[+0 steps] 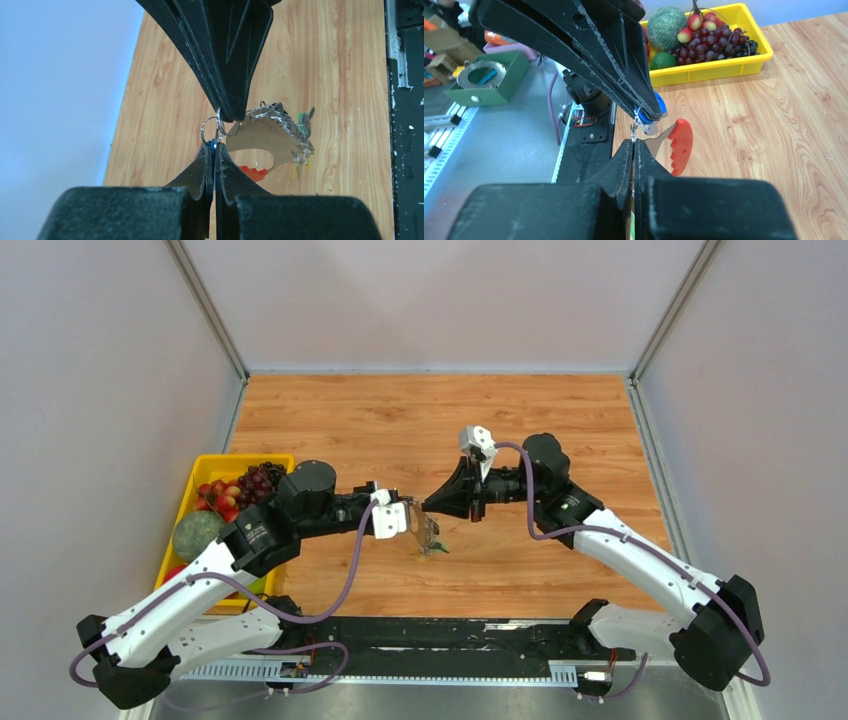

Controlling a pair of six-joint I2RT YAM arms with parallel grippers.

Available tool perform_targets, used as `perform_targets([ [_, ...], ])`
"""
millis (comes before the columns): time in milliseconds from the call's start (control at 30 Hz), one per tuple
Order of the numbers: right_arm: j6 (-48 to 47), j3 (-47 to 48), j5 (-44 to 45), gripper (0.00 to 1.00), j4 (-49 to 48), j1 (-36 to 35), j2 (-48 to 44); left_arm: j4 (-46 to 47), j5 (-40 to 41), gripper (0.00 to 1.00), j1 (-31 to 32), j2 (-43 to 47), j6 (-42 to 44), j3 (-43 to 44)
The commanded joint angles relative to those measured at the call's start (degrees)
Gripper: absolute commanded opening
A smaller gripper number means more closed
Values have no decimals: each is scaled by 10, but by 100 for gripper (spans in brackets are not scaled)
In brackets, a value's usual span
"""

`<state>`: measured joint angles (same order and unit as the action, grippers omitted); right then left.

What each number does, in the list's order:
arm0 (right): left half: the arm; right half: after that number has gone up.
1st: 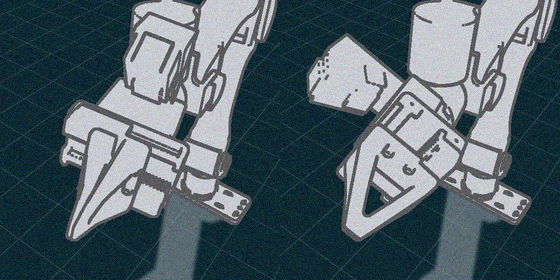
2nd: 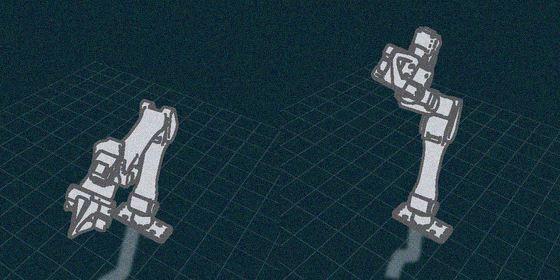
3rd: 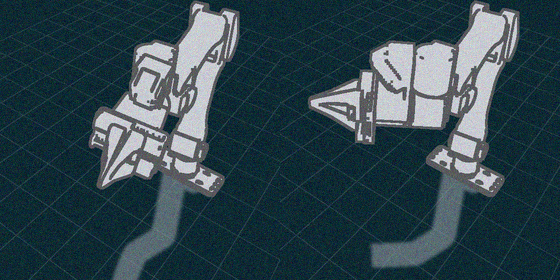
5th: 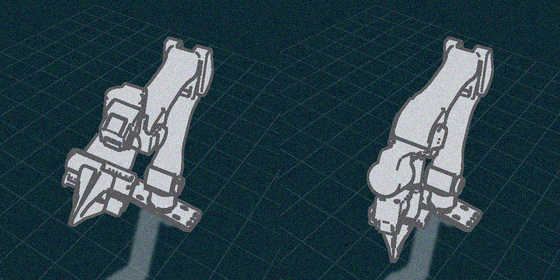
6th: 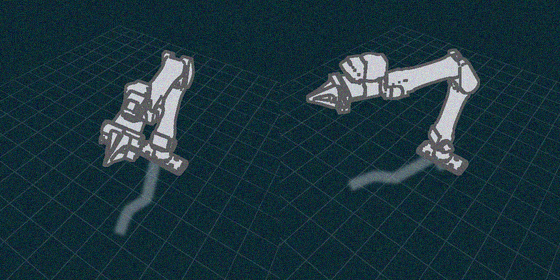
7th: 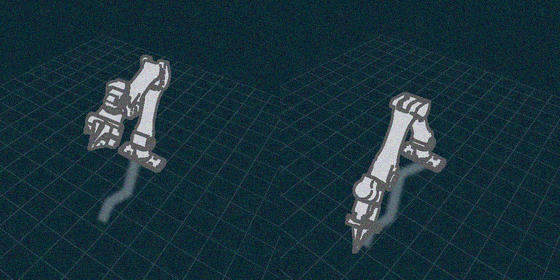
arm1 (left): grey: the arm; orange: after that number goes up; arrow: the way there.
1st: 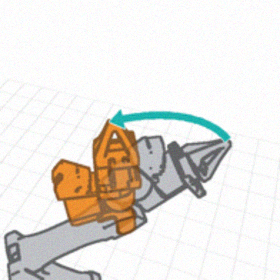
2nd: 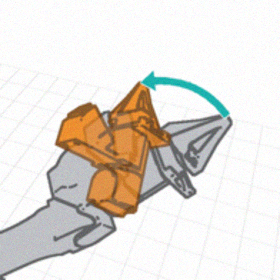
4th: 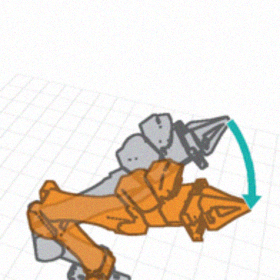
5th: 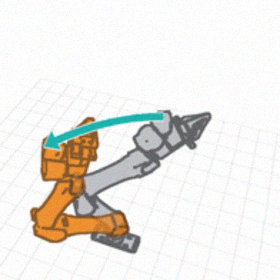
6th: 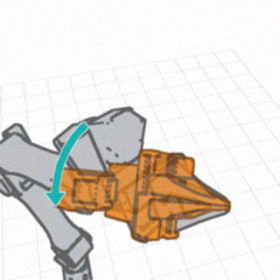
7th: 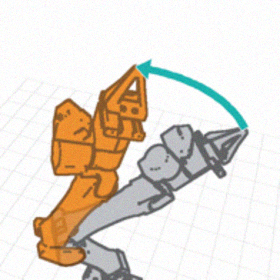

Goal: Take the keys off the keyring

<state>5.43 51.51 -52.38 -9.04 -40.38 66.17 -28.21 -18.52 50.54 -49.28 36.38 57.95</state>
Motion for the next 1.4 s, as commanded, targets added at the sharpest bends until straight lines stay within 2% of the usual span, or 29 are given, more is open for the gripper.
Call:
perform_targets([
  [0,83,-12,31,0,-77,27,-36,4,10,0,0,4,5,-9],
  [200,242,-73,43,0,-234,61,-52,2,13,0,1,-9,6,-12],
  [333,275,-91,60,0,-286,61,-54,-2,11,0,1,-18,6,-11],
  [433,229,-85,94,0,-220,61,-66,2,27,0,0,-19,-1,-12],
  [567,161,-73,228,0,-93,61,-85,8,68,0,1,-36,-27,-12],
  [633,150,-88,312,0,-70,62,-99,11,100,0,0,-56,-58,-6],
  [800,143,-126,427,0,-53,65,-130,19,202,0,-17,-122,-185,18],
  [900,130,-131,454,0,-35,68,-141,50,223,0,-51,-165,-260,11],
  [1000,117,-129,465,0,-13,68,-152,121,207,0,-101,-205,-319,-14],
  [1100,105,-126,476,0,5,69,-160,180,195,0,-136,-260,-344,-14],
  [1233,83,-106,497,0,46,71,-140,215,173,0,-186,-357,-367,19],
  [1333,74,-88,513,0,78,77,-114,250,144,10,-208,-412,-383,16],
  [1367,74,-85,513,0,84,80,-107,270,140,17,-215,-418,-390,8],
])
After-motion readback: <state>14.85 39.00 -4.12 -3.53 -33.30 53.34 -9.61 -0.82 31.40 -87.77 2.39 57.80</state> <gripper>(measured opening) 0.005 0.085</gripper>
